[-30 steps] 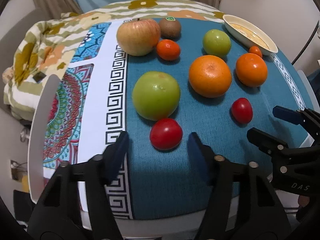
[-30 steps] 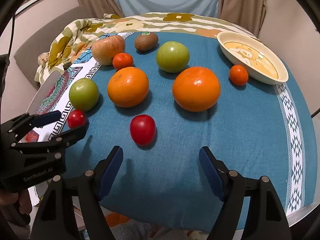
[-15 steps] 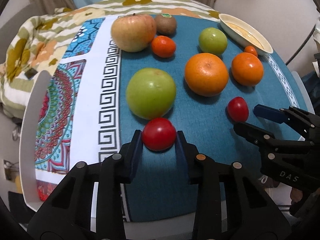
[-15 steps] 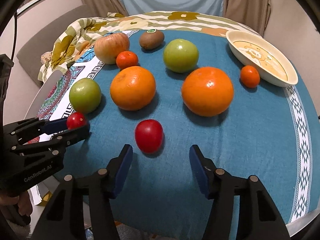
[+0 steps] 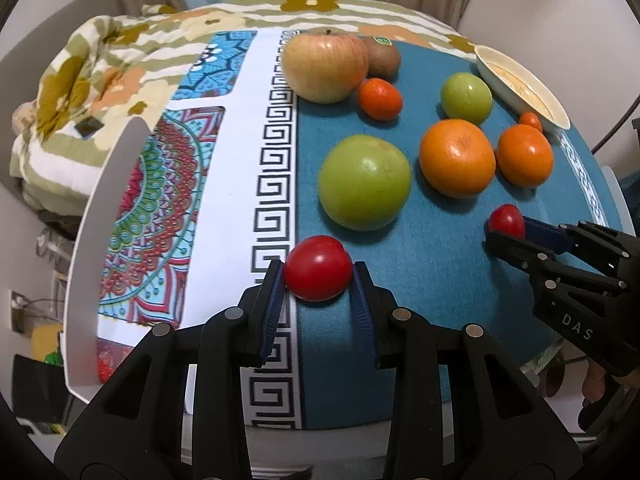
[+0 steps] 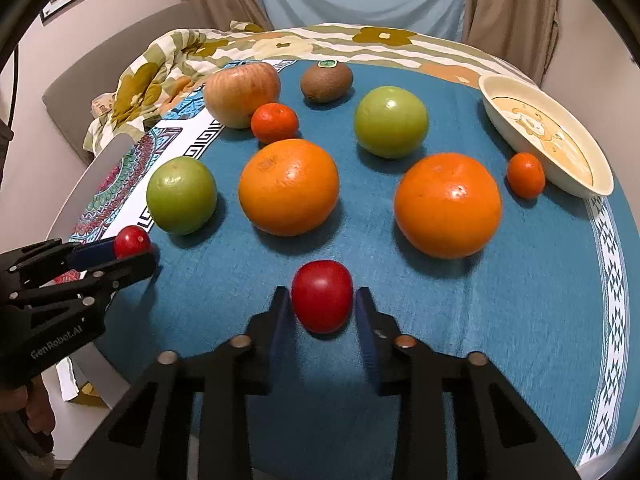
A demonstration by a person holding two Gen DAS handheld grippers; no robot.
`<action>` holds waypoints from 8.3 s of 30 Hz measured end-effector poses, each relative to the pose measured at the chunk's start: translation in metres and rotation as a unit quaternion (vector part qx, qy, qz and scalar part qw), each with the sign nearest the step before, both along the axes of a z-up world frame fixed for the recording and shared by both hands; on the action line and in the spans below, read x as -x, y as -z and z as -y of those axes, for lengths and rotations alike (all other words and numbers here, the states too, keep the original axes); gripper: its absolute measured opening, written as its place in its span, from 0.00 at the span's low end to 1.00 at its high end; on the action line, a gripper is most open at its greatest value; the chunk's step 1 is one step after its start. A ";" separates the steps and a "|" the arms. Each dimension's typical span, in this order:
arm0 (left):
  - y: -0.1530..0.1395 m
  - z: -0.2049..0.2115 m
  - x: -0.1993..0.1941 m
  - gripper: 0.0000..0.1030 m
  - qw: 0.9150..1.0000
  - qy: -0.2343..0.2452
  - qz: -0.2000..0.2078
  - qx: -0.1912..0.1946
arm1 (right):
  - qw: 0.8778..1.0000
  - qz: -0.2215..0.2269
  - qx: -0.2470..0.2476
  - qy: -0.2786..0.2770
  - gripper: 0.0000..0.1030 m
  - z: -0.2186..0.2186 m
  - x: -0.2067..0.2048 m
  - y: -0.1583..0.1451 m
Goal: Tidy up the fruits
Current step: 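Close the left tool on its red tomato while the right tool grasps its tomato, then carry both red tomatoes in the left and right tools over the white bowl, then open the left tool to drop its tomato in the bowl while the right tool releases its tomato, then withdraw both tools from the bowl back toward the loose fruit, then grasp the green apple with the left tool while the right tool grasps the large orange, then lift and carry the green apple and large orange toward the white bowl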
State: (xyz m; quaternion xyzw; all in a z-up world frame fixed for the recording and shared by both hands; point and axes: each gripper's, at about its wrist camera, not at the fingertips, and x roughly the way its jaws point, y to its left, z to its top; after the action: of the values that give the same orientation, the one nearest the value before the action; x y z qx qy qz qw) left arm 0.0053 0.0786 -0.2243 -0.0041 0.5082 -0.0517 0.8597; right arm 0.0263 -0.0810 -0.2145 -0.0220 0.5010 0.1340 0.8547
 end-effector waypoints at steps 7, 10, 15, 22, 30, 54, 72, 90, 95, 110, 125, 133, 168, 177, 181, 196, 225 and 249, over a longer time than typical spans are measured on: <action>-0.016 -0.010 0.001 0.37 1.000 -0.013 0.009 0.003 | 1.000 0.012 -0.003 0.002 0.27 -0.002 -0.001 -0.019; -0.031 -0.014 0.001 0.37 1.000 -0.016 0.019 0.007 | 1.000 0.021 -0.003 0.008 0.27 -0.003 -0.001 -0.033; -0.063 -0.018 -0.007 0.37 0.999 -0.009 0.047 0.007 | 0.999 0.046 -0.011 0.024 0.27 0.000 -0.003 -0.067; -0.116 -0.006 -0.027 0.37 0.995 0.025 0.100 -0.001 | 0.994 0.085 -0.021 0.059 0.27 0.018 -0.008 -0.114; -0.152 0.046 -0.070 0.37 0.989 0.062 0.131 0.005 | 0.990 0.102 -0.024 0.098 0.27 0.068 -0.031 -0.139; -0.087 0.269 -0.240 0.37 0.992 0.115 0.051 0.021 | 0.992 0.045 -0.051 0.107 0.27 0.244 -0.166 -0.090; -0.033 0.322 -0.284 0.38 0.986 0.169 0.005 -0.009 | 0.985 0.008 -0.075 0.153 0.27 0.287 -0.185 -0.059; -0.066 0.275 -0.268 1.00 0.992 0.123 0.032 0.003 | 0.989 0.027 -0.063 0.134 0.27 0.284 -0.188 -0.068; -0.069 0.260 -0.257 1.00 0.994 0.102 0.031 -0.001 | 0.993 0.027 -0.049 0.103 0.27 0.272 -0.198 -0.064; -0.060 0.223 -0.228 1.00 0.999 0.045 0.018 0.002 | 0.998 0.016 -0.057 0.034 0.27 0.241 -0.231 -0.032; -0.080 0.217 -0.212 1.00 0.999 0.016 0.036 0.005 | 0.995 0.058 -0.072 0.043 1.00 0.252 -0.220 -0.056; -0.109 0.205 -0.201 1.00 0.998 -0.003 0.062 -0.003 | 0.995 0.058 -0.069 0.041 1.00 0.256 -0.207 -0.077; -0.133 0.020 -0.040 1.00 0.997 0.024 0.077 -0.006 | 0.986 0.075 0.006 0.150 1.00 0.116 -0.028 -0.129; -0.083 0.016 -0.032 1.00 0.996 0.075 0.042 0.002 | 0.987 0.054 0.000 0.152 1.00 0.083 -0.005 -0.086; -0.058 0.025 -0.031 1.00 0.995 0.093 0.031 -0.007 | 0.989 0.047 0.005 0.138 1.00 0.071 -0.002 -0.068; -0.004 0.045 -0.051 0.78 0.995 0.097 0.016 -0.032 | 0.993 0.030 0.001 0.113 0.97 0.064 -0.028 -0.018; -0.001 0.031 -0.043 0.56 0.997 0.066 -0.007 -0.042 | 0.997 0.003 0.013 0.072 0.70 0.043 -0.061 -0.001; -0.100 0.043 -0.029 0.56 0.995 0.080 0.060 -0.001 | 0.995 0.044 -0.011 0.086 0.55 0.062 -0.020 -0.086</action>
State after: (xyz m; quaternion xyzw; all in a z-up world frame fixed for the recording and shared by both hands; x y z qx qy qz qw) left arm 0.0345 0.0354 -0.1239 0.0409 0.4541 -0.1196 0.8819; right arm 0.0464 -0.1426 -0.1288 0.0249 0.4618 0.0646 0.8843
